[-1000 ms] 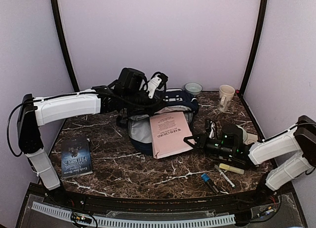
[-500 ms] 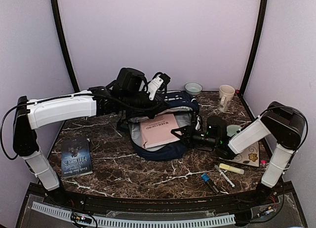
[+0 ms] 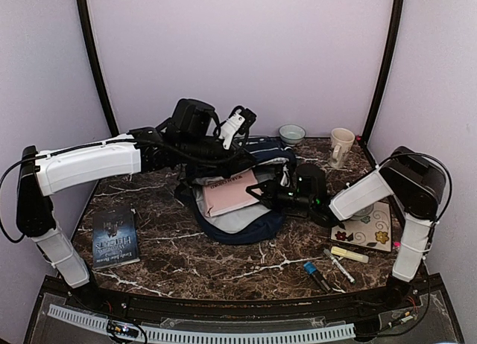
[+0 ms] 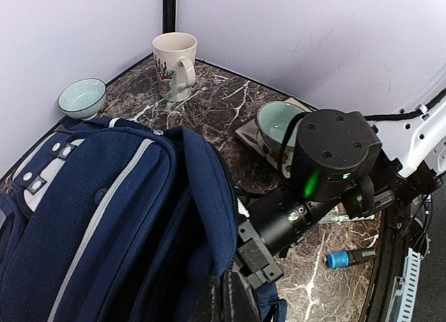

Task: Pack the student bag
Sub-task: Place the book in the largest pocket of the bag.

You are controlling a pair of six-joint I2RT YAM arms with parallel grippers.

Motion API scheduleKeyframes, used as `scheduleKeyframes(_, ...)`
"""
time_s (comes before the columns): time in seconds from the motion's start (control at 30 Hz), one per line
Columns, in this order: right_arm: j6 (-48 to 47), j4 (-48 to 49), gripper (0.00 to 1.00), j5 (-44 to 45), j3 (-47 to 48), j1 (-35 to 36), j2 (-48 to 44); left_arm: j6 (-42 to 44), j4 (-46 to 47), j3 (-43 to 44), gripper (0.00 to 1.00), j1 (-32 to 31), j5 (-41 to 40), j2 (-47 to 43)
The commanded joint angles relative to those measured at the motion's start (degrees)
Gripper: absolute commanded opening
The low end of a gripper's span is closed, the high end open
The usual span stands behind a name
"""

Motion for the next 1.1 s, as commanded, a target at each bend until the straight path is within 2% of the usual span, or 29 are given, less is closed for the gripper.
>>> scheduleKeyframes(0.0, -3.8, 6.2, 0.00, 2.8, 5.5, -0.2, 2.3, -1.6, 3.3, 3.1, 0.00, -0.7, 6.9, -5.6)
scheduleKeyframes(0.2, -1.2, 6.8, 0.00, 6.1, 7.7, -0.2, 6.7, -2.8, 5.0, 1.2, 0.00, -0.7, 10.6, -6.5)
scheduleKeyframes(0.33, -1.4, 7.2, 0.00, 5.4, 8.4, -0.3, 8.5, -2.4, 5.8, -0.3, 0.00, -0.7, 8.4, -6.5)
scheduleKeyframes(0.53, -2.2, 10.2, 0.38, 5.6, 3.3, -0.3, 6.0, -1.7, 5.9, -1.8, 0.00, -0.6, 3.5, -4.8)
scheduleKeyframes(0.67, -3.8, 10.3, 0.56, 6.4, -1.4, -0.3, 2.1, -1.1, 6.6, -2.7, 0.00, -0.4, -0.6, -3.9)
scheduleKeyframes(0.83, -6.6, 9.5, 0.66, 7.6, -6.0, 0.2, -3.3, -1.0, 7.4, -2.8, 0.00, 1.5, -2.8, -2.0)
scheduleKeyframes(1.07, -12.3, 3.6, 0.69, 10.2, -10.2, 1.9, -10.4, -0.7, 6.9, -1.1, 0.00, 5.9, -2.9, 1.5)
